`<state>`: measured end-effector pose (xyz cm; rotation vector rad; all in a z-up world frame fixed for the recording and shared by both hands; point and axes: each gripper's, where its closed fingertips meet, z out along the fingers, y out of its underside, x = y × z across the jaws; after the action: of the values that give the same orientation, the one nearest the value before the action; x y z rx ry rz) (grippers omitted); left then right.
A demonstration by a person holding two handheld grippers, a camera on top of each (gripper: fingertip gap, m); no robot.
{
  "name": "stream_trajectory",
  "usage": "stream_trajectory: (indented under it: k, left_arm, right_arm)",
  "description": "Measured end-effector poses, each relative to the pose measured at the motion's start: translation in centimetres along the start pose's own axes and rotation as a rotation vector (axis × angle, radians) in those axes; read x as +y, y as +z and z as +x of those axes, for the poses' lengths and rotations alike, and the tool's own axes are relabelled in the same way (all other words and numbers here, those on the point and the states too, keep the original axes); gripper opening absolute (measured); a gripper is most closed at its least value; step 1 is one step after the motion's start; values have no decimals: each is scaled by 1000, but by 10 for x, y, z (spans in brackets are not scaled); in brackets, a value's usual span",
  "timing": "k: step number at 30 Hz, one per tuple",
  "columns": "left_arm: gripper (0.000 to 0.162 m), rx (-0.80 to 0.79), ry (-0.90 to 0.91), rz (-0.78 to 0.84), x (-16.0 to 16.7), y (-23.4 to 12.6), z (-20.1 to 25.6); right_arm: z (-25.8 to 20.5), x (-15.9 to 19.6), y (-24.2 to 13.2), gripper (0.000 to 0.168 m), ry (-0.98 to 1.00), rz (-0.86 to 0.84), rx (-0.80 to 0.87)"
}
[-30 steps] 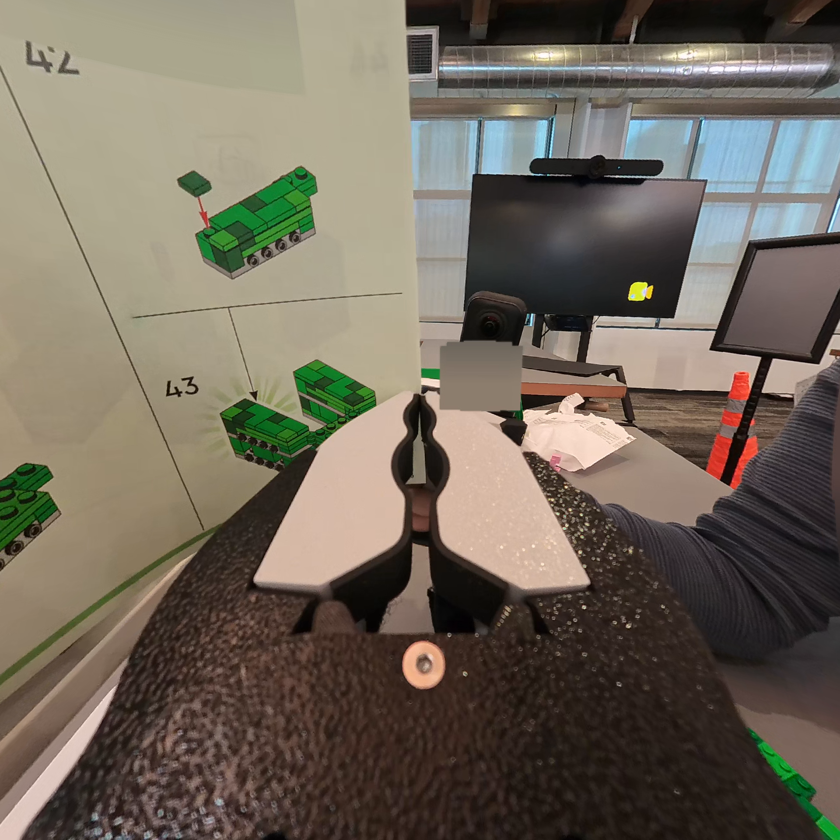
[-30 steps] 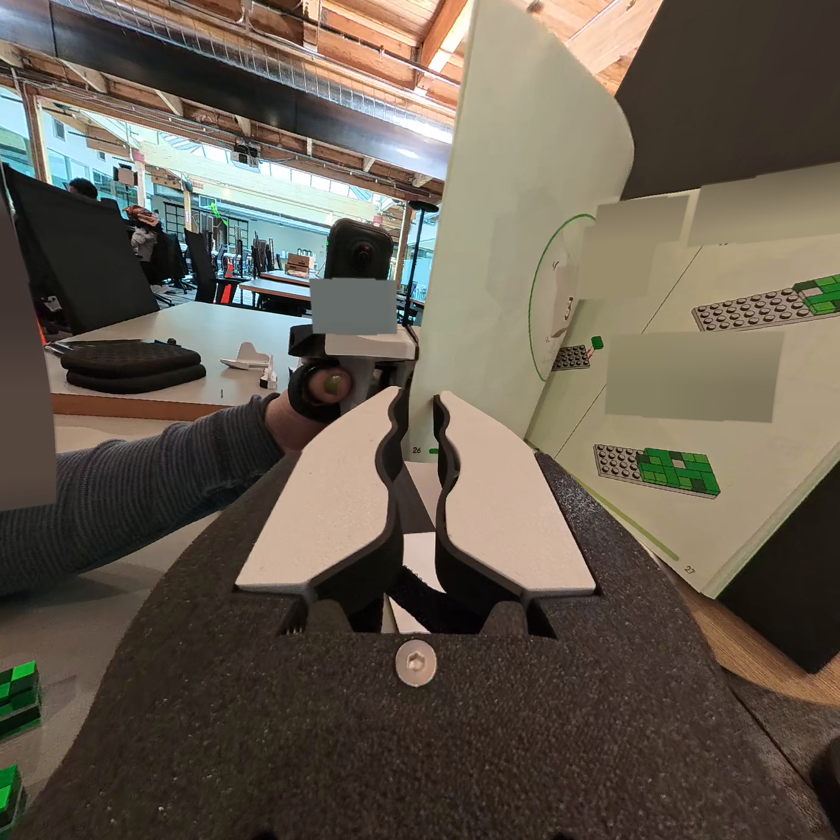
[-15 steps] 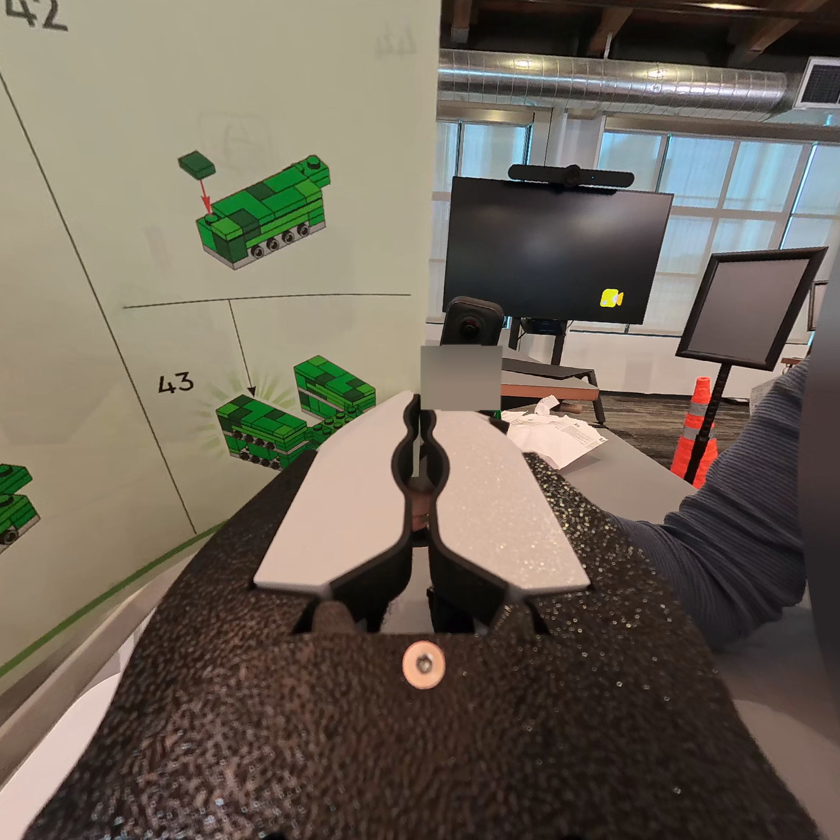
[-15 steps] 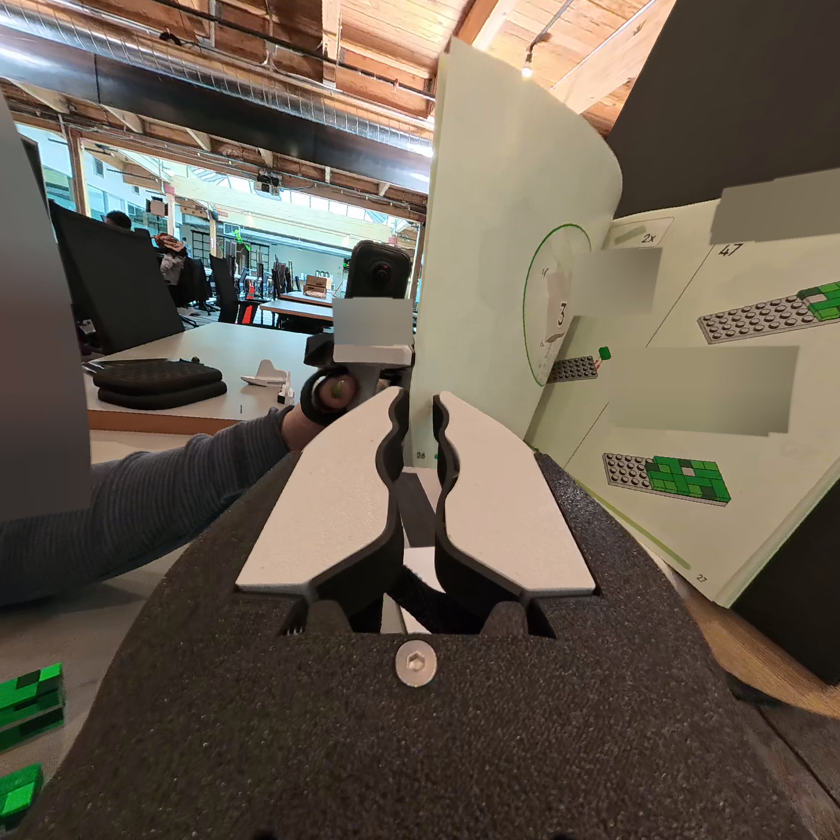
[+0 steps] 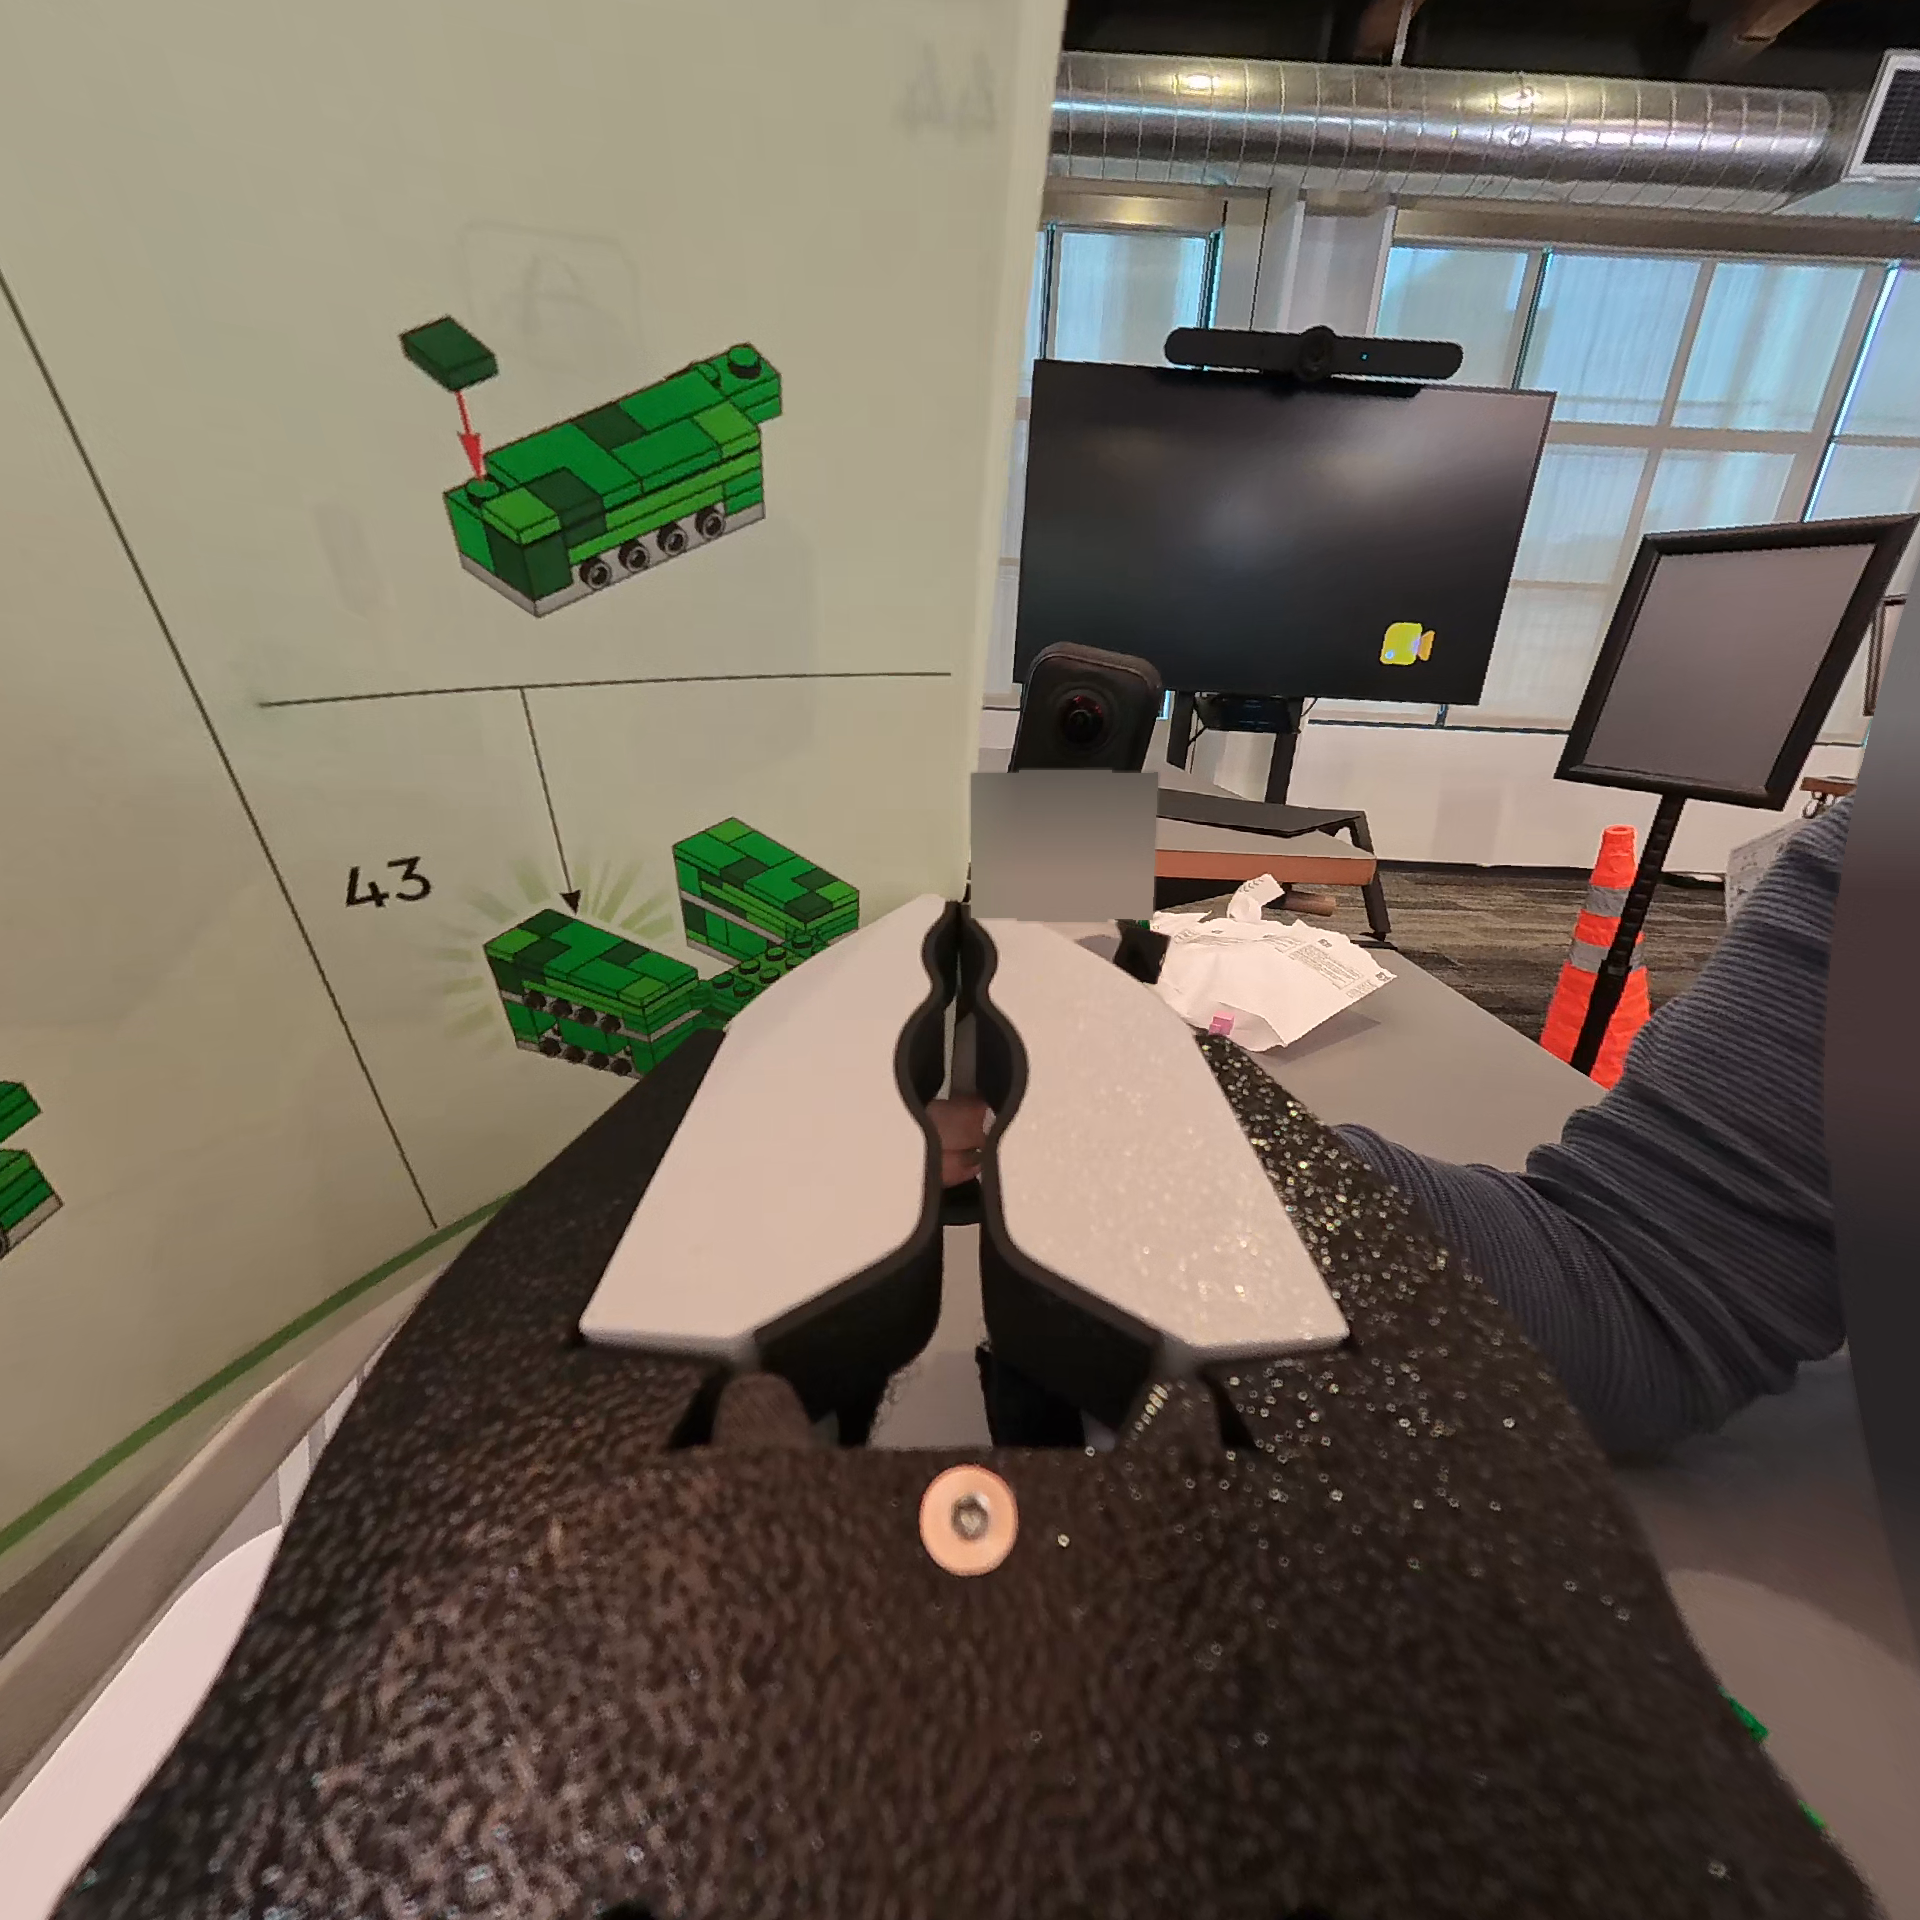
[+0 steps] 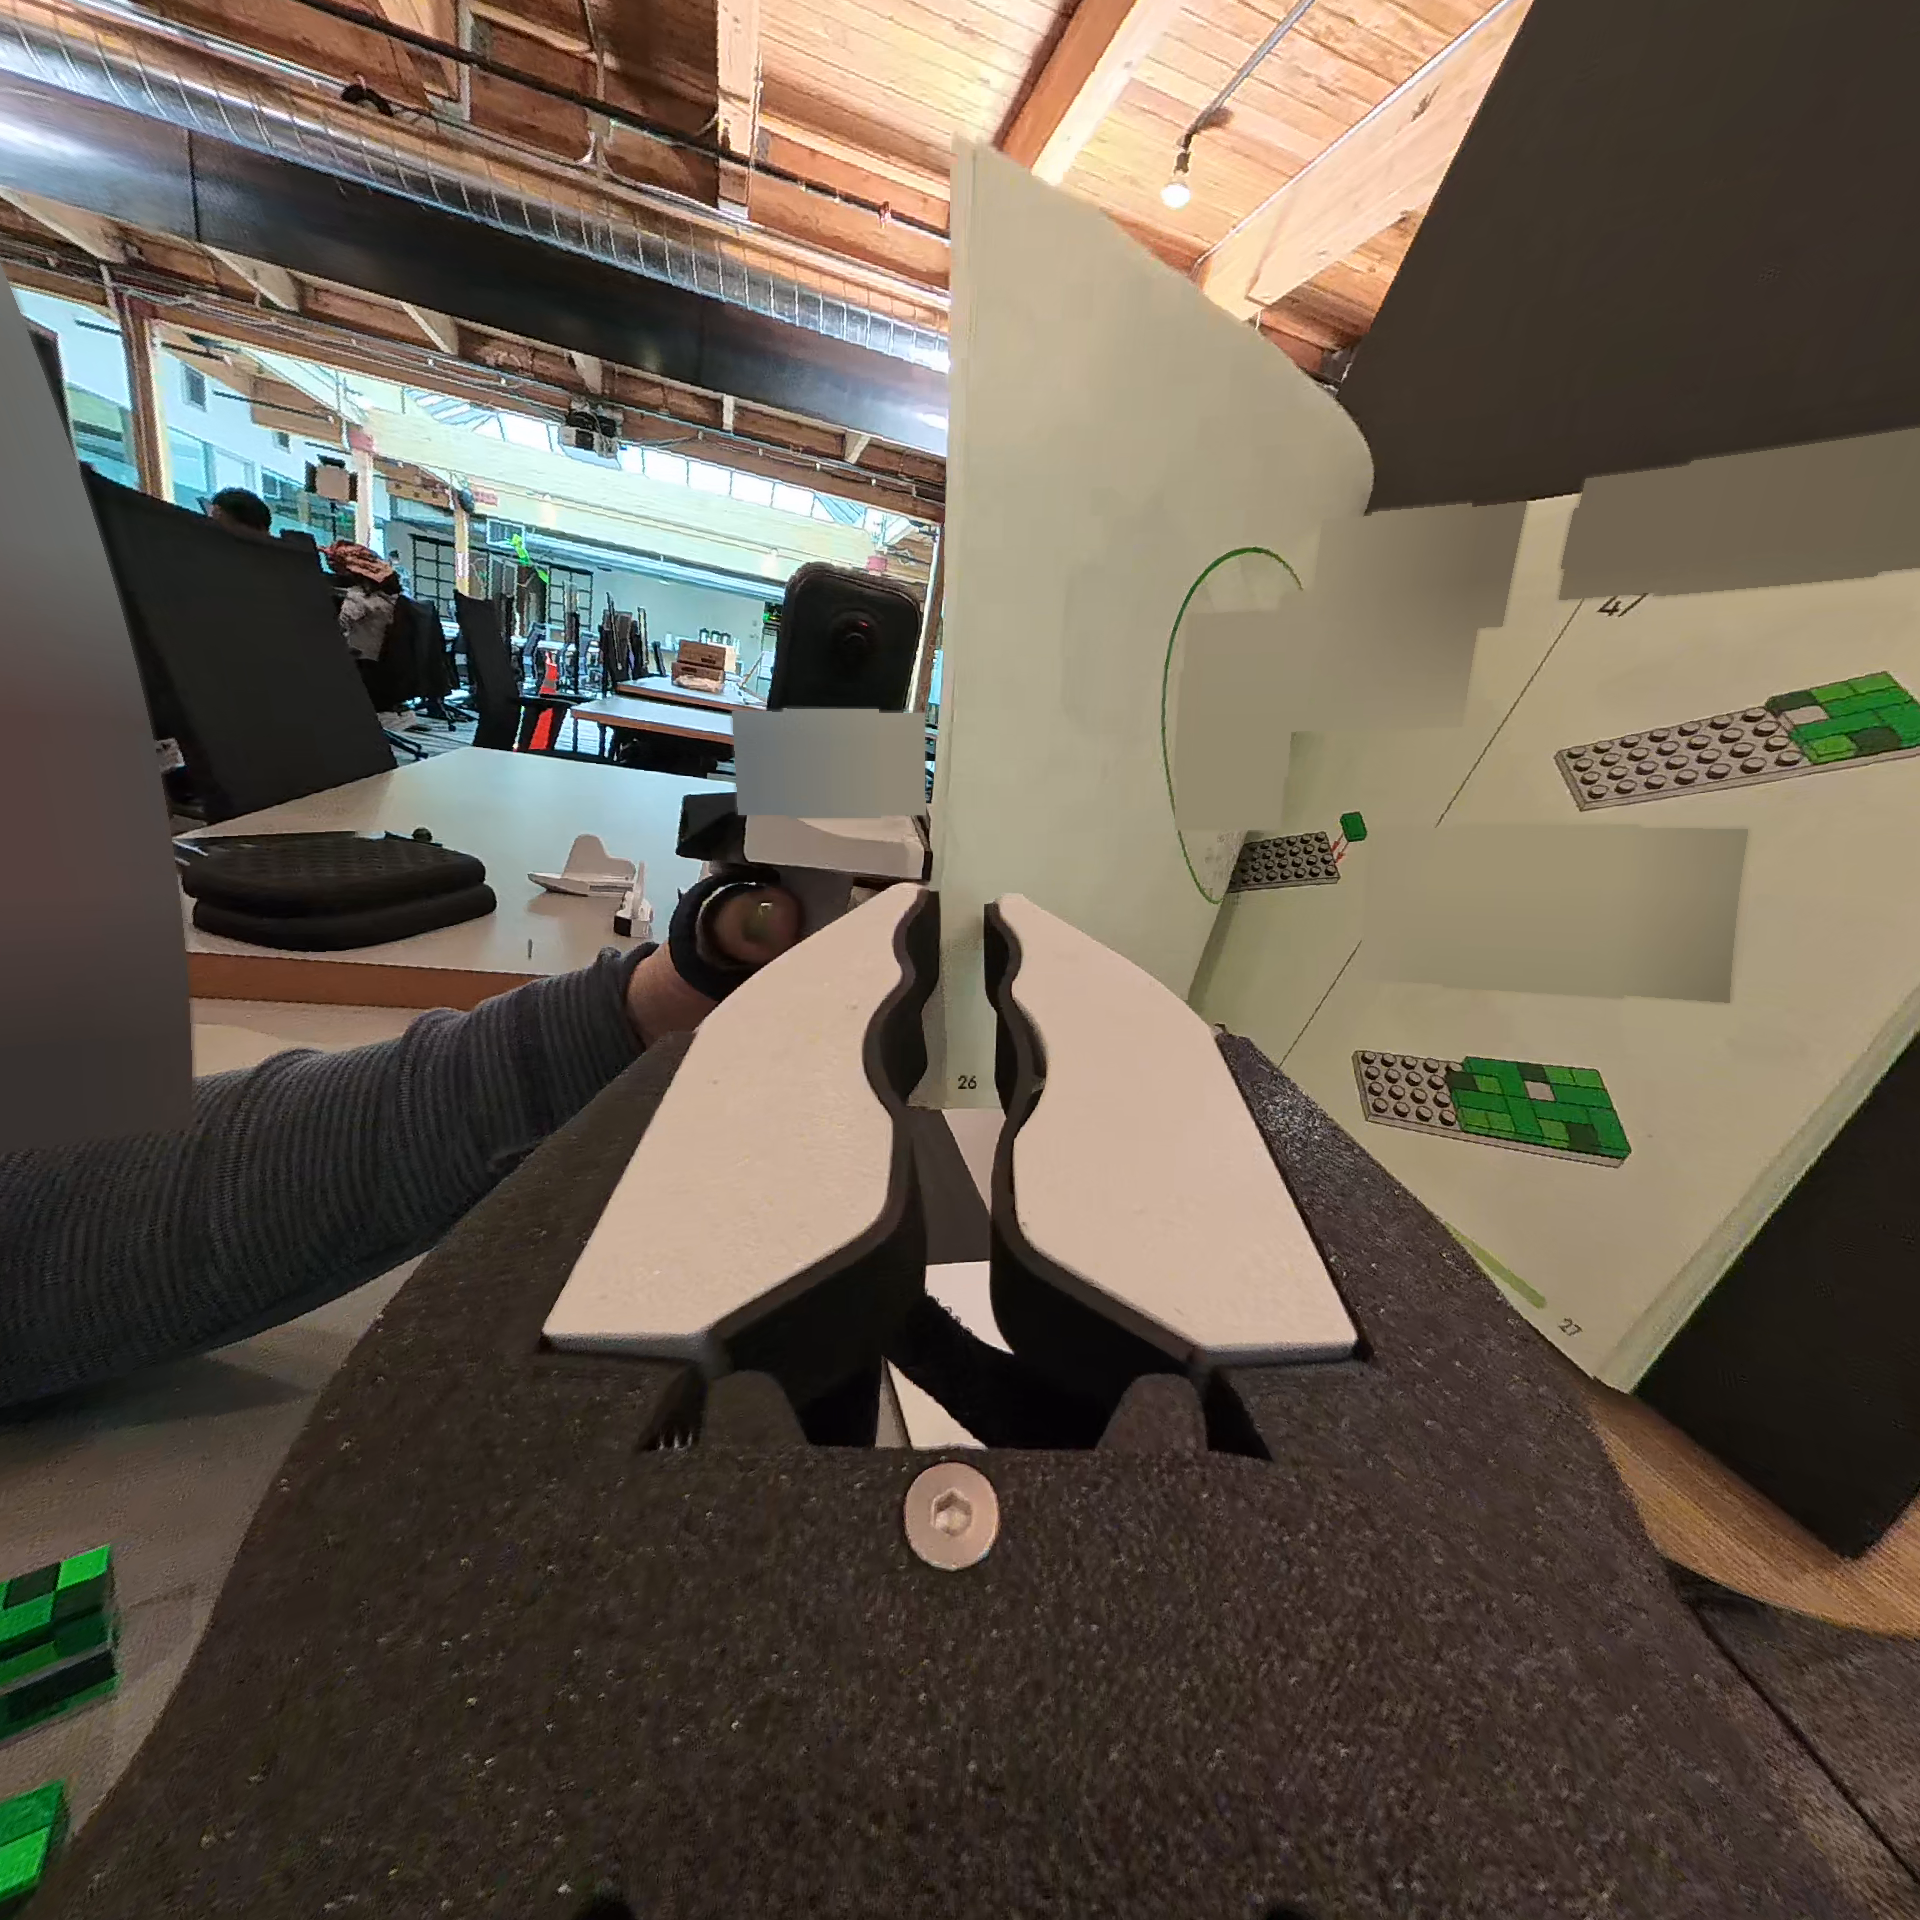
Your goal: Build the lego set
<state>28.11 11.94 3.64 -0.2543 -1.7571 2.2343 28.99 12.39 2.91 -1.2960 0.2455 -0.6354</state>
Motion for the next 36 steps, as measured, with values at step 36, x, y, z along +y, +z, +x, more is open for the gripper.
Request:
stream_trajectory:
  k: [36]
  left_arm:
    - [0, -988, 50, -49, -71, -174, -41]
  right_arm:
    - [59, -20, -12, 28, -329, -81, 554]
